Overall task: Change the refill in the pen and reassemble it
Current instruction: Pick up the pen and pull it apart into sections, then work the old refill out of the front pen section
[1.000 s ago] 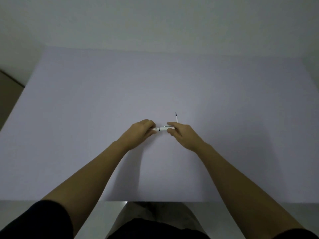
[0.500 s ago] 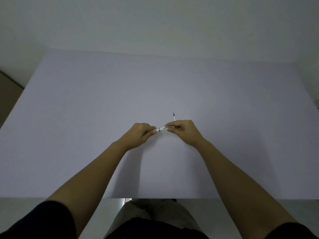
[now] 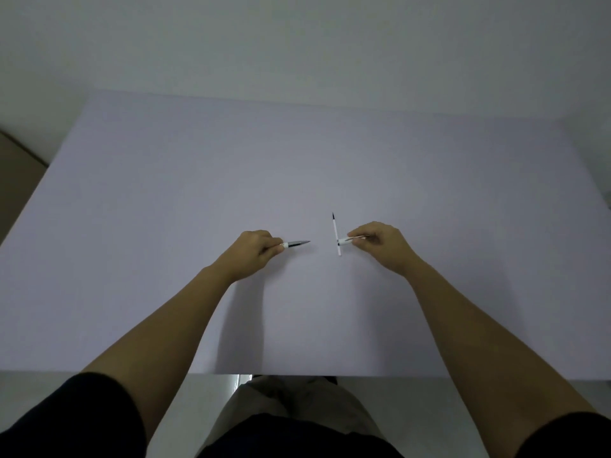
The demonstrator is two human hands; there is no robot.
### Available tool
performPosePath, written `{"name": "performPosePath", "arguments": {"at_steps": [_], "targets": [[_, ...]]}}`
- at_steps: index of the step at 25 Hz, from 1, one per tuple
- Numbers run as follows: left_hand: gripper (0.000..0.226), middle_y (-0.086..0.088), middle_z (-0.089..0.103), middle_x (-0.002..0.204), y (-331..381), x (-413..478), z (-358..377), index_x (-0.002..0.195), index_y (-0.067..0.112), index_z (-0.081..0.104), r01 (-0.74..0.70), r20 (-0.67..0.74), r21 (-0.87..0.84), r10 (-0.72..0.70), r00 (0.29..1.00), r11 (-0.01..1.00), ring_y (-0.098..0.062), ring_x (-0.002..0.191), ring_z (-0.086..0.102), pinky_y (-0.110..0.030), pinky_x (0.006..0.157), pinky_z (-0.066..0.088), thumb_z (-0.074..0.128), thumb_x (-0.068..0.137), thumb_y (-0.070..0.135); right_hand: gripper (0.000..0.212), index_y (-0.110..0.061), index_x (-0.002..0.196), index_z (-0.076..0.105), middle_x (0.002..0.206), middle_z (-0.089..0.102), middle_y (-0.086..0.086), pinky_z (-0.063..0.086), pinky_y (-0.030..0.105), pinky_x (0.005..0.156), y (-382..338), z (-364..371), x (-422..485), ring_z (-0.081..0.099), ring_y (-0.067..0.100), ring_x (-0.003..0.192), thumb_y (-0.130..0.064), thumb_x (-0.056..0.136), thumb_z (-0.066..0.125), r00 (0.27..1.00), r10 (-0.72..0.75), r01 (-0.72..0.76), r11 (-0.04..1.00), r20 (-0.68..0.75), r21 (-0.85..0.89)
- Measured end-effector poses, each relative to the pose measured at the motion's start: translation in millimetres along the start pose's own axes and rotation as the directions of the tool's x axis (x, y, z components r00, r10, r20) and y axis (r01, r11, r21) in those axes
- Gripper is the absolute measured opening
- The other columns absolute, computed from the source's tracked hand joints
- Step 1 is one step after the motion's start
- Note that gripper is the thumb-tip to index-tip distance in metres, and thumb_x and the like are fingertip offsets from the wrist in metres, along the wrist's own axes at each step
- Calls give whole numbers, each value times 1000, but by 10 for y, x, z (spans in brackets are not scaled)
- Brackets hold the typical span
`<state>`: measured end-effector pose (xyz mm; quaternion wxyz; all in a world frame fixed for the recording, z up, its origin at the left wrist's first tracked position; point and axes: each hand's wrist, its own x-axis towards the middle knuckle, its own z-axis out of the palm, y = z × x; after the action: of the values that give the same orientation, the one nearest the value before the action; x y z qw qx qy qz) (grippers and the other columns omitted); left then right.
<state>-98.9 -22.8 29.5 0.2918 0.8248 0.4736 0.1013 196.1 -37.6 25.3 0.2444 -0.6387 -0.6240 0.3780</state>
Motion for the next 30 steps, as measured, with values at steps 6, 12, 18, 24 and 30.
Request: {"name": "performPosePath", "arguments": {"at_steps": [6, 12, 18, 24, 30], "targets": [[30, -1, 44, 64, 66, 53, 62, 75, 13, 57, 35, -22, -24, -36, 999, 999, -8, 58, 41, -18, 56, 29, 43, 96, 30, 30, -11, 106, 59, 91, 61, 5, 40, 14, 58, 154, 22, 62, 54, 16, 81, -17, 79, 70, 962, 270, -269, 963, -29, 24], [26, -9, 51, 68, 131, 190, 39, 84, 9, 63, 38, -66, -51, -41, 997, 998, -19, 64, 45, -26, 61, 33, 46, 95, 25, 21, -6, 94, 70, 78, 59, 3, 35, 8, 53, 212, 68, 252, 51, 17, 77, -15, 75, 71, 949, 315, -316, 938, -27, -143], [27, -13, 54, 71, 183, 275, 48, 86, 8, 63, 42, -72, -73, -47, 996, 996, -21, 66, 48, -32, 65, 39, 45, 95, 26, 36, -5, 106, 61, 81, 60, 3, 43, 24, 76, 225, 256, 376, 55, 16, 81, -12, 73, 74, 932, 341, -350, 934, -121, -72], [27, -12, 53, 70, 202, 322, 76, 85, 8, 63, 43, -61, -92, -48, 997, 995, -23, 67, 49, -32, 66, 40, 45, 95, 25, 28, -1, 99, 65, 96, 68, 18, 50, 35, 85, 229, 340, 391, 61, 23, 81, -9, 73, 73, 943, 276, -287, 957, -185, -36], [27, -9, 50, 68, 185, 341, 27, 83, 9, 61, 27, -52, -69, -31, 998, 997, -19, 66, 45, -28, 64, 35, 44, 95, 27, 21, 0, 104, 64, 103, 68, 21, 47, 32, 88, 91, 184, 402, 64, 32, 95, -13, 89, 57, 967, 118, -145, 984, -224, -108]]}}
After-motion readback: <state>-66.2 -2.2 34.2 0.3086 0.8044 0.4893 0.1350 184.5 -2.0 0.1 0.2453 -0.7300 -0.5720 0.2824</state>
